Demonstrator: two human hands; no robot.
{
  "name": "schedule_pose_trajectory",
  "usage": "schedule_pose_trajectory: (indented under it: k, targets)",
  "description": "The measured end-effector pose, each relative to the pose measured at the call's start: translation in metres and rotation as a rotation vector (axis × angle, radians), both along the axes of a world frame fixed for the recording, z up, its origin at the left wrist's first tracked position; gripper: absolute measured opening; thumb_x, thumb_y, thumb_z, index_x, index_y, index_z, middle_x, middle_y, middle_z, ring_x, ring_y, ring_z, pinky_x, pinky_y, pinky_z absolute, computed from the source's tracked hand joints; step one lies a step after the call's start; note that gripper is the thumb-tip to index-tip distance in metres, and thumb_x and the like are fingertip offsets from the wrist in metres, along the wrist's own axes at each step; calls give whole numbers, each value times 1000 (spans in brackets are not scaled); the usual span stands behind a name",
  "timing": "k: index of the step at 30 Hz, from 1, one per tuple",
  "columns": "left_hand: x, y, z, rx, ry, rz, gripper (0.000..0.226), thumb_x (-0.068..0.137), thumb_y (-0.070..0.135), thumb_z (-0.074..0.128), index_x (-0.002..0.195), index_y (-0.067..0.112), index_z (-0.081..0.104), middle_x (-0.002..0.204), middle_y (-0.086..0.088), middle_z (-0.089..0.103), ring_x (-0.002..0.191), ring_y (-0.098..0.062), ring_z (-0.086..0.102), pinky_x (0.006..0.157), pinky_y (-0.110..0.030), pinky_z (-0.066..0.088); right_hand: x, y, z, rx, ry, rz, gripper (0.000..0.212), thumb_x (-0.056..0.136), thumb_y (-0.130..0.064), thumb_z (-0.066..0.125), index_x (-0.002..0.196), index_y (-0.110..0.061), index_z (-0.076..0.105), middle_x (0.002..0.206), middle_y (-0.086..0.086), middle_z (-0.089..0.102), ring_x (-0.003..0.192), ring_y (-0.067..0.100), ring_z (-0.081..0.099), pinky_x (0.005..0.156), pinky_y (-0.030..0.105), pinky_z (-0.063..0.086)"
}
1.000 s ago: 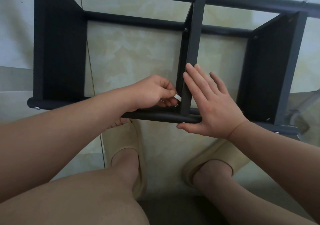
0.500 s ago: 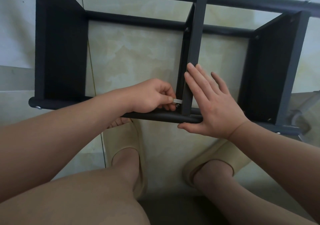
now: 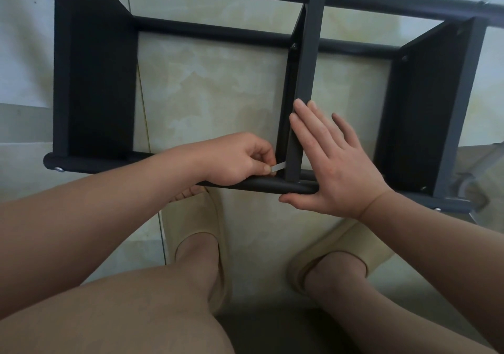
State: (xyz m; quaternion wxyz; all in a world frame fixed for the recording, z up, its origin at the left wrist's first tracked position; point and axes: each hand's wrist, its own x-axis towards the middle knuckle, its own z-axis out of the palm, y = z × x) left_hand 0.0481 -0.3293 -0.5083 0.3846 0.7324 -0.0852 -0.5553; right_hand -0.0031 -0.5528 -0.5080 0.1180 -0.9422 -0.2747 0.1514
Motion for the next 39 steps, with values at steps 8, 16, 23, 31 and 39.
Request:
schedule_pose_trajectory:
  k: [8,16,23,31,39]
  targets:
    - [4,7,3,58,-166,-31,13,96,22,63,93,33,70,80,15,73,74,4,65,72,-19,48,0,0,0,15,-9,-5,116,82,-81,51,160,-3,16,170,11,6,157,25,2,123,57,17]
    - [12,4,9,105,-425,-188,11,95,22,62,101,29,68,95,11,69,87,-5,62,78,-21,48,-1,0,0,23,-7,-5,116,83,-81,50,161,-3,16,170,11,5,157,26,2,123,58,18]
    - [8,-12,3,-56,99,435,10,95,13,66,87,20,67,88,3,68,87,-9,67,83,-29,56,0,-1,0,25,-11,-4,115,83,-81,51,160,-2,17,170,12,6,157,27,3,123,58,18]
    - [3,-18,-2,-7,54,679,8,90,14,73,94,19,68,91,-7,75,74,-9,71,69,-23,56,0,0,0,13,2,-6,116,82,-81,50,160,-3,17,170,11,5,157,25,1,123,57,17]
    - [7,-20,-1,-16,66,748,3,94,17,69,94,20,70,82,0,75,79,-11,74,76,-30,57,0,0,1,17,8,-10,116,82,-81,51,161,-3,16,170,10,4,157,25,0,123,57,18]
